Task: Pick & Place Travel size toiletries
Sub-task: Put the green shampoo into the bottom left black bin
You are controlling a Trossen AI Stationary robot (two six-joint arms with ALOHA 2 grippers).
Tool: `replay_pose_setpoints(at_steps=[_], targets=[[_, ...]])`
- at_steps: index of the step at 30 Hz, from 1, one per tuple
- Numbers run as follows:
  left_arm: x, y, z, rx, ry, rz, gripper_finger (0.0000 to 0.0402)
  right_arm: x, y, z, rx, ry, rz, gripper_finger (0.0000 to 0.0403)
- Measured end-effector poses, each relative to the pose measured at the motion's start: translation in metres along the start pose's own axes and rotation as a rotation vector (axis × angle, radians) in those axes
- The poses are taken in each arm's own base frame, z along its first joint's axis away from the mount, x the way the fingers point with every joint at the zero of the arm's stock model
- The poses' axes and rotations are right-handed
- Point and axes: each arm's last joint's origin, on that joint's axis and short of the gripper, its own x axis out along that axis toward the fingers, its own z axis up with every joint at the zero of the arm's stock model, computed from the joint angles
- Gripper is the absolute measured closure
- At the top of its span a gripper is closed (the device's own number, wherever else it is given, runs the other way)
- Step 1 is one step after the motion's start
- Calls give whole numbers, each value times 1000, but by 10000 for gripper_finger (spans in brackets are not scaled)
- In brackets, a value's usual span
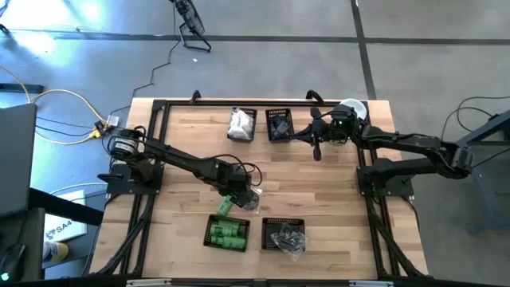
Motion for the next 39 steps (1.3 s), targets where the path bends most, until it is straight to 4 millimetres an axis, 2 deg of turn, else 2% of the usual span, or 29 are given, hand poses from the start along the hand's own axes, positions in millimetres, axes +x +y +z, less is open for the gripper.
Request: replay_pose_setpoints(at_steps=[29,39], targets=[[4,4,-1,37,-30,22,174,0,0,0,-18,0,0,400],[21,0,0,45,-7,15,174,0,0,0,-18,0,0,400]])
